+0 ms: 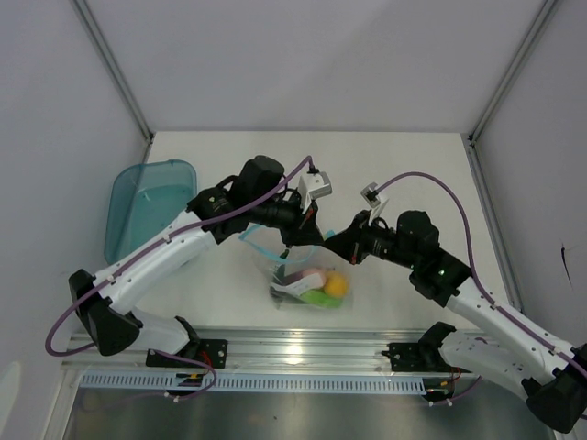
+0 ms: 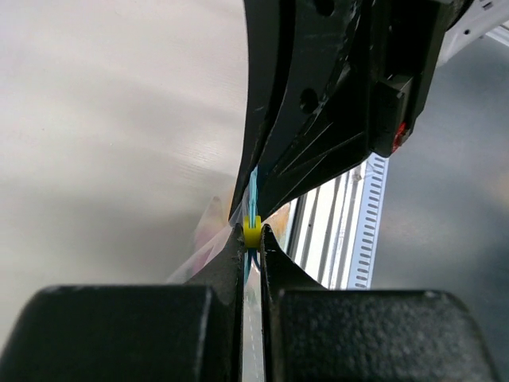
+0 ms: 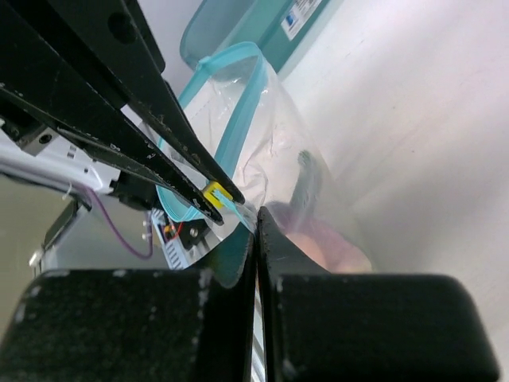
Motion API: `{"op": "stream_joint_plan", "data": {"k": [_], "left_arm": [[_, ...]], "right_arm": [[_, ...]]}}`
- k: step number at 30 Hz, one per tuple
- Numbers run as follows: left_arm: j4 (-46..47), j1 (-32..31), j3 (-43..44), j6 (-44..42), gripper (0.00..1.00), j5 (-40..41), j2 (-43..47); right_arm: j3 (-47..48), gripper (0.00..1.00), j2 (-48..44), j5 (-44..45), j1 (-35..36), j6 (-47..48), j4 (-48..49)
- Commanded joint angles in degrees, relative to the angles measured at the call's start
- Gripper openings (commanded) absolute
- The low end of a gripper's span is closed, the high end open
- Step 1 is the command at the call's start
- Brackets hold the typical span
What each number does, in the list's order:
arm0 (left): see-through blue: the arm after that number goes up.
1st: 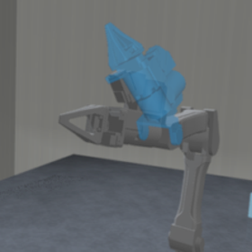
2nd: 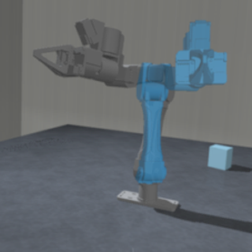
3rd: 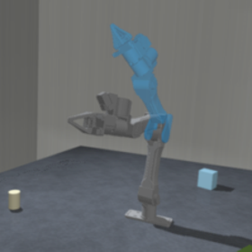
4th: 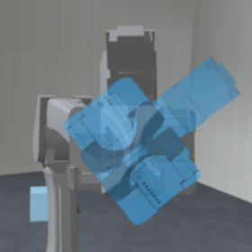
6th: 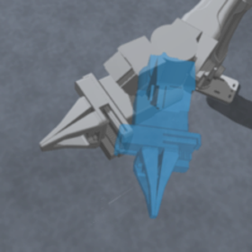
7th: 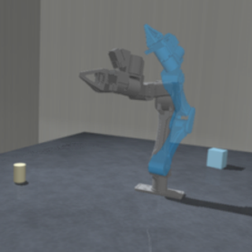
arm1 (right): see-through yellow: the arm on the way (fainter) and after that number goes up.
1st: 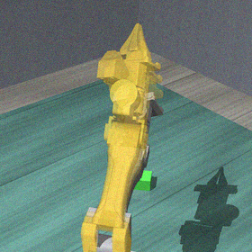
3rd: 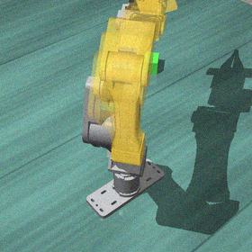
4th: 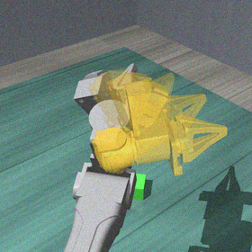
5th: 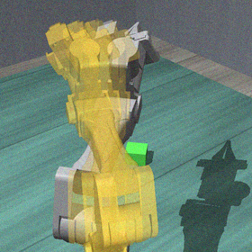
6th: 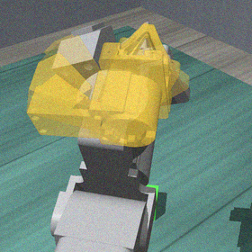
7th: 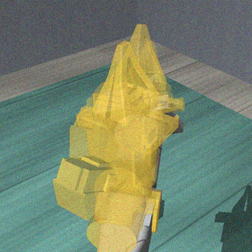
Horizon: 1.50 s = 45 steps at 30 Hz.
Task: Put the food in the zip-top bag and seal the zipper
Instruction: Zip the zipper food storage bag at the center of the board.
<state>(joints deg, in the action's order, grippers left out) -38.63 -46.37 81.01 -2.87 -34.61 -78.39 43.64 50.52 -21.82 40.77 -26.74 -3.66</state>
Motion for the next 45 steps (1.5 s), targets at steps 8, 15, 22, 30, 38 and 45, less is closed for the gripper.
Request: {"op": "stream_joint_plan", "data": {"k": [8,15,22,30,38,45], "left_arm": [[-5.84,0.93,-1.74,-1.86,0.0,3.51,4.56],[-7.07,0.84,3.62,-3.72,0.01,-4.76,3.51],[-9.18,0.93,5.3,-4.51,0.01,-7.49,1.66],[-10.76,0.93,5.74,-5.3,0.01,-8.1,1.05],[-11.11,0.93,5.83,-3.81,0.01,-0.91,0.43],[-9.18,1.02,2.84,-1.26,0.01,7.09,2.89]], "right_arm": [[-1.01,0.0,-2.19,2.61,0.09,-3.15,9.46],[7.94,0.33,2.73,-15.07,-0.34,9.68,-3.7],[18.67,0.29,9.66,-26.68,-2.8,19.97,-17.4],[21.75,0.0,13.81,-32.49,-3.51,23.14,-21.13],[18.25,0.0,8.91,-13.22,-3.07,14.1,-12.0],[15.95,0.0,6.96,-3.76,-5.0,6.88,-8.12]]}}
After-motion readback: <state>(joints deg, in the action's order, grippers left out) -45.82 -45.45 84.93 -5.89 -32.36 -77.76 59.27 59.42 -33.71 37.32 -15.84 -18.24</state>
